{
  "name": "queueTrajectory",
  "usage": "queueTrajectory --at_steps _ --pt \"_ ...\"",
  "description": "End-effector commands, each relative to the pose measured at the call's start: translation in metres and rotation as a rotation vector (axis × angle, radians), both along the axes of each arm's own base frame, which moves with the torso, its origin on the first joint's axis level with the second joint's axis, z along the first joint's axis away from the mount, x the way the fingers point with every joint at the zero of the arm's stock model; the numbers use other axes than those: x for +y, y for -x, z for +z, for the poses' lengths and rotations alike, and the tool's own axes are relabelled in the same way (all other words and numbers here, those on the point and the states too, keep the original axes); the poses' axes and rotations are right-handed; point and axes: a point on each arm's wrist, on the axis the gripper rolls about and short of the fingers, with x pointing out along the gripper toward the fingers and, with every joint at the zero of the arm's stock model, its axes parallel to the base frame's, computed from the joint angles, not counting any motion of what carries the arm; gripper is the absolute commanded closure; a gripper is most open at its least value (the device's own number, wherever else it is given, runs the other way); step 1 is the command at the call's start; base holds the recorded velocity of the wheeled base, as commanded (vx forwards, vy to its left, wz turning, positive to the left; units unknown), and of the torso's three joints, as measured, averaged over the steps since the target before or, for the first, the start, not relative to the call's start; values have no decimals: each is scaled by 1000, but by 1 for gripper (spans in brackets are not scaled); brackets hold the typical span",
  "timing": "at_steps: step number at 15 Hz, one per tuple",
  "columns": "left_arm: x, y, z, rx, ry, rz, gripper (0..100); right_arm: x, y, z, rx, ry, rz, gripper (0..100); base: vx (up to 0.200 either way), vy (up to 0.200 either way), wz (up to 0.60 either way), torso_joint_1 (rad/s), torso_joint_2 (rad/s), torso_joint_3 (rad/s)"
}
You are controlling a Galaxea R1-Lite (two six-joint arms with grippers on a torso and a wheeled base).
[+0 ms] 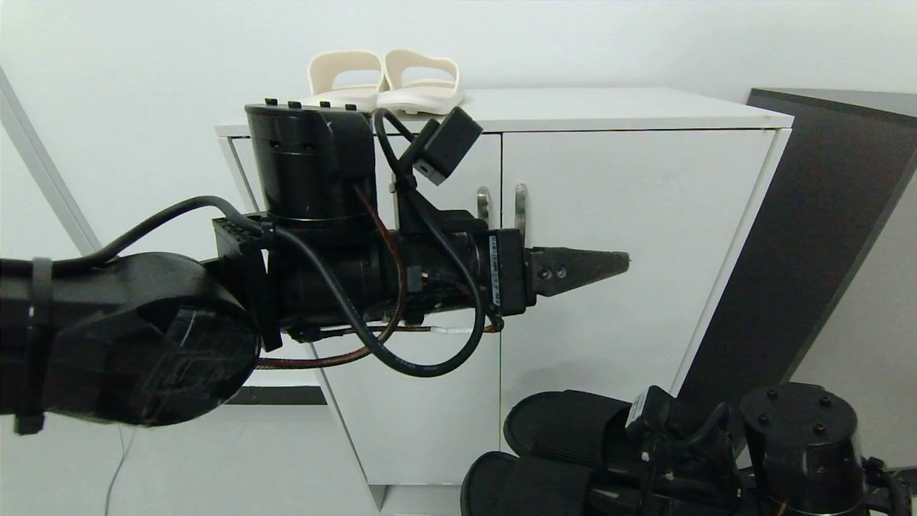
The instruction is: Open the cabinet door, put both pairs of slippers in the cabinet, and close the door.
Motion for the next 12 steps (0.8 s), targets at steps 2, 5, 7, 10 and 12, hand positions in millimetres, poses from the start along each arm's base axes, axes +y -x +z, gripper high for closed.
queueTrajectory --at_steps 2,5,7,10,12 --pt "0 -5 0 3 2 21 0 0 0 -1 3 4 1 100 0 0 0 0 0 0" --pt "0 -7 1 -12 0 105 0 1 0 -2 7 8 2 100 0 0 0 0 0 0" --pt "-4 -14 0 -34 -15 187 0 1 0 -2 6 9 2 100 0 0 0 0 0 0" --pt "-6 -21 1 -73 -27 253 0 1 0 -2 4 8 2 100 0 0 0 0 0 0" --pt "-5 -27 2 -73 -29 285 0 1 0 -2 4 8 2 100 0 0 0 0 0 0"
